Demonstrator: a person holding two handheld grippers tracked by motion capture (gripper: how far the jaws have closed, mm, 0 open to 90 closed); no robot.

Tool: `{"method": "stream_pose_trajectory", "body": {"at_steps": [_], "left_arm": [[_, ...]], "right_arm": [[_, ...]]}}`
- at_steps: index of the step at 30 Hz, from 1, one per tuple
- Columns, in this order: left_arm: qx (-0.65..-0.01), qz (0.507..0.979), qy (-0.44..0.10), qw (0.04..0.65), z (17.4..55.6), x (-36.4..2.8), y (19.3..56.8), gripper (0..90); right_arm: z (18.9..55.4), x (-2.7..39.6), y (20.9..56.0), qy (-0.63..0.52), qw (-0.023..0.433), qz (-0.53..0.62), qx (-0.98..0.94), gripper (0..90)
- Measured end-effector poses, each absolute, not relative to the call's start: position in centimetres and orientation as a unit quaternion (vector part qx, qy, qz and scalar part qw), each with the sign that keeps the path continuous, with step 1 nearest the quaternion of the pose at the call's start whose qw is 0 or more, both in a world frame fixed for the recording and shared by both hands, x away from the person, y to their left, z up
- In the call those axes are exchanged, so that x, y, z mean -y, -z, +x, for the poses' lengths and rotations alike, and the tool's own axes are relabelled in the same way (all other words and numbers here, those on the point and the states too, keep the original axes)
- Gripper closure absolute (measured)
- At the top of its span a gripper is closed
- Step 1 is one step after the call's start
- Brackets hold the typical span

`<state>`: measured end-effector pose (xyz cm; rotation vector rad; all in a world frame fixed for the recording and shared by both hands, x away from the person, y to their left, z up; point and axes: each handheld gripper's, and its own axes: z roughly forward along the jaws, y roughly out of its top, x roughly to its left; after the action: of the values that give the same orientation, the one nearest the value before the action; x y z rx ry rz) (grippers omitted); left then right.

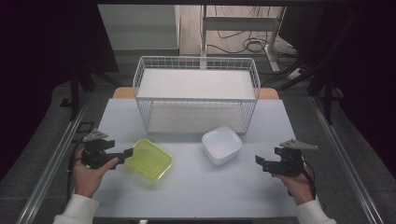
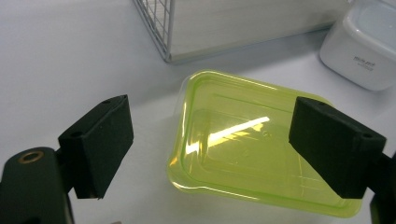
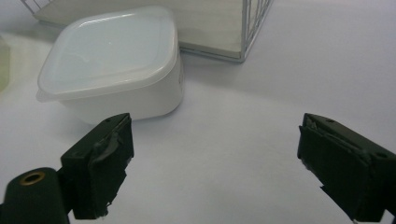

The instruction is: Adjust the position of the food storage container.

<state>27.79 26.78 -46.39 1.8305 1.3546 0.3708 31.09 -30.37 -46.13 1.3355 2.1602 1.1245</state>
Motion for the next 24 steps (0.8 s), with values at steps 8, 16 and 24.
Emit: {"method": "stream_pose_trajectory", "body": {"at_steps": [8,16,24], "left_arm": [[-0.537,0.725,-0.145,0.405,27.3,-27.1,46.5,13.0],[-0.536,0.722,-0.139,0.415,26.9,-27.7,46.0,15.1],[-0.538,0.727,-0.134,0.404,27.5,-27.8,46.5,16.3]], "right_arm": [[31.5,30.5,45.8,-0.397,0.176,0.477,-0.764,13.2],[30.9,29.7,45.5,-0.395,0.169,0.466,-0.773,17.0],[31.1,29.5,46.1,-0.387,0.160,0.462,-0.782,17.6]]}}
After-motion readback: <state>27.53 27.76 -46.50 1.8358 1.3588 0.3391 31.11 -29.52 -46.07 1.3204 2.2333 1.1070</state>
